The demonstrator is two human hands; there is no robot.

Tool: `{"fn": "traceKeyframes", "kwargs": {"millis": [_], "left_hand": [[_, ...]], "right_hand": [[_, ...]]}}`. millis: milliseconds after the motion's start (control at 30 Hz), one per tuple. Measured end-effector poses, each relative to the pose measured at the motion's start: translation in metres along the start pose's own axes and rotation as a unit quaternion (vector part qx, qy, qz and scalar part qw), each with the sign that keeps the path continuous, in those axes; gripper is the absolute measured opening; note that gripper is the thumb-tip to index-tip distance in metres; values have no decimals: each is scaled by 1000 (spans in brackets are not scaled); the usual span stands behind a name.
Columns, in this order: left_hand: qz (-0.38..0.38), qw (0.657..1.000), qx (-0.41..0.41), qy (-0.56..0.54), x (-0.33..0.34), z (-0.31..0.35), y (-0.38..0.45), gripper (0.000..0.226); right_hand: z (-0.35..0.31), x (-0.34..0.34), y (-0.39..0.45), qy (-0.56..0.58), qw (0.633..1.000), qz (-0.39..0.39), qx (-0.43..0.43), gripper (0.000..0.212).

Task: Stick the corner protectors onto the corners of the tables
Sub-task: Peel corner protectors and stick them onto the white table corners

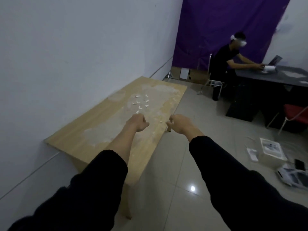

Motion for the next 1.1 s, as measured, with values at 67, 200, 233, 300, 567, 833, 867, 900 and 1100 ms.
{"fn": "traceKeyframes", "kwargs": {"millis": [67, 200, 233, 300, 567, 833, 867, 900, 1100], "left_hand": [[-4, 1000, -21, -7, 3, -6, 45, 22], [-7, 998, -50, -26, 11, -24, 147, 24], [-7, 998, -55, -29, 14, -28, 171, 26], [-17, 997, -67, -31, 18, -35, 217, 24], [-28, 993, -105, -49, 8, -69, 352, 21], [-23, 976, -197, -90, 28, -122, 462, 19], [-8, 974, -204, -98, 30, -128, 475, 20], [11, 971, -214, -109, 34, -135, 493, 21], [58, 950, -262, -156, 54, -159, 588, 16]], "right_hand": [[9, 3, 46, 2, 1000, -14, -8, 45], [24, 6, 145, 5, 998, -33, -48, 46], [28, 8, 172, 7, 998, -37, -55, 46], [34, 13, 227, 7, 997, -52, -60, 45], [18, 1, 412, 12, 991, -65, -119, 40], [4, 48, 581, 50, 978, -127, -156, 33], [5, 56, 597, 54, 977, -134, -158, 33], [5, 66, 619, 57, 974, -143, -164, 33], [5, 106, 723, 83, 956, -195, -203, 34]]}}
Point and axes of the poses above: each hand's wrist, its own y-axis towards the middle knuckle, its own x-axis out of the palm, z = x × y, the point moved 1 cm from there along y, towards the middle knuckle, and after that the axes turned 13 degrees about y, right-handed, at the moved point
